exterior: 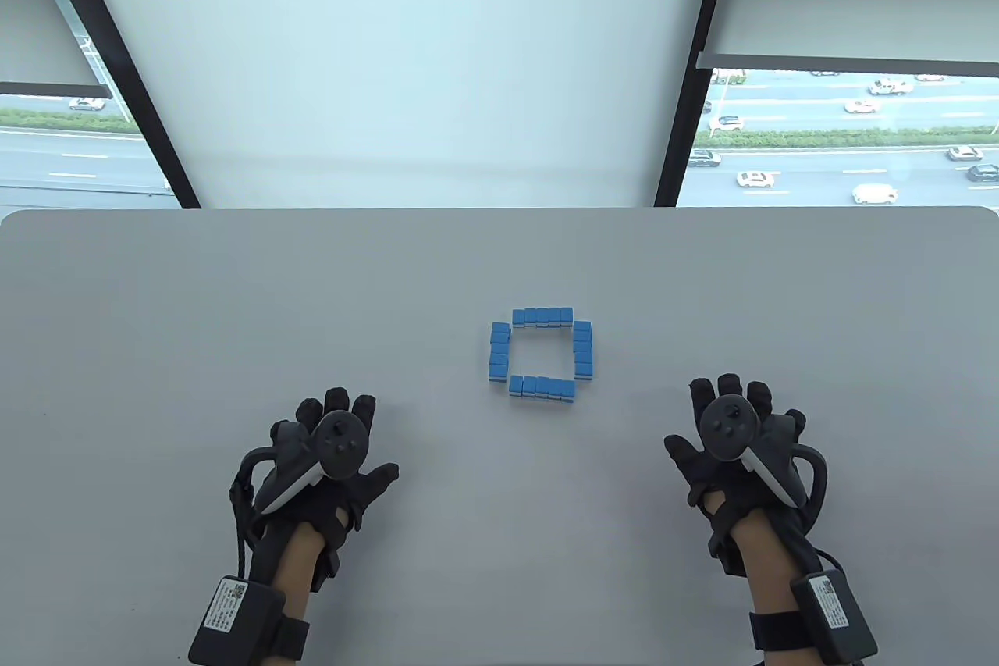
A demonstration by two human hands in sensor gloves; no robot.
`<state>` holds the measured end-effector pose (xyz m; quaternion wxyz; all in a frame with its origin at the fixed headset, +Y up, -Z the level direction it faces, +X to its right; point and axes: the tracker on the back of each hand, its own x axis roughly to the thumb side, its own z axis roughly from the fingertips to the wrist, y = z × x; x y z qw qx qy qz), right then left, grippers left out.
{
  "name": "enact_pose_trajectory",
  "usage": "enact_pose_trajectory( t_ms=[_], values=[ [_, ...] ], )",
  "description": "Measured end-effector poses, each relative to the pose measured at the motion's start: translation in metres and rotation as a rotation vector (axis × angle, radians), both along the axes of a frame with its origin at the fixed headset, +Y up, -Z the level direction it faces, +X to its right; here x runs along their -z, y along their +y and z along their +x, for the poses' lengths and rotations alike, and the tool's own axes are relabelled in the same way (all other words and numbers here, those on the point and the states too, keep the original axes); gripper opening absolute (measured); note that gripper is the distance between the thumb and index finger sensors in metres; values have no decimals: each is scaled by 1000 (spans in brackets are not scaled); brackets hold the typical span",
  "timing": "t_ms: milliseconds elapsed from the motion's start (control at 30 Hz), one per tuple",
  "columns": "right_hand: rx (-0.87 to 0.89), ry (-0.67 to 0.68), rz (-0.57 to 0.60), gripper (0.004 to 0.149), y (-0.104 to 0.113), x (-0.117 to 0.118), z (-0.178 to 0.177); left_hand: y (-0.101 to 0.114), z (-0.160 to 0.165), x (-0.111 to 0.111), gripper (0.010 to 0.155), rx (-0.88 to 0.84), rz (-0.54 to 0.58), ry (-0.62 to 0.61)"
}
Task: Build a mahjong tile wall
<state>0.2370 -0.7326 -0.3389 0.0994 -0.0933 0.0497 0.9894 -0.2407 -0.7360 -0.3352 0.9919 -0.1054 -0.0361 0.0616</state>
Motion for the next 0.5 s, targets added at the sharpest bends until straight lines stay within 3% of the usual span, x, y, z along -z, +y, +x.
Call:
enact_pose_trajectory(
  t_ms=[500],
  values=[
    [4, -11, -29, 82, -4, 1, 4, -3, -3, 1, 88, -22, -6, 2]
  ],
)
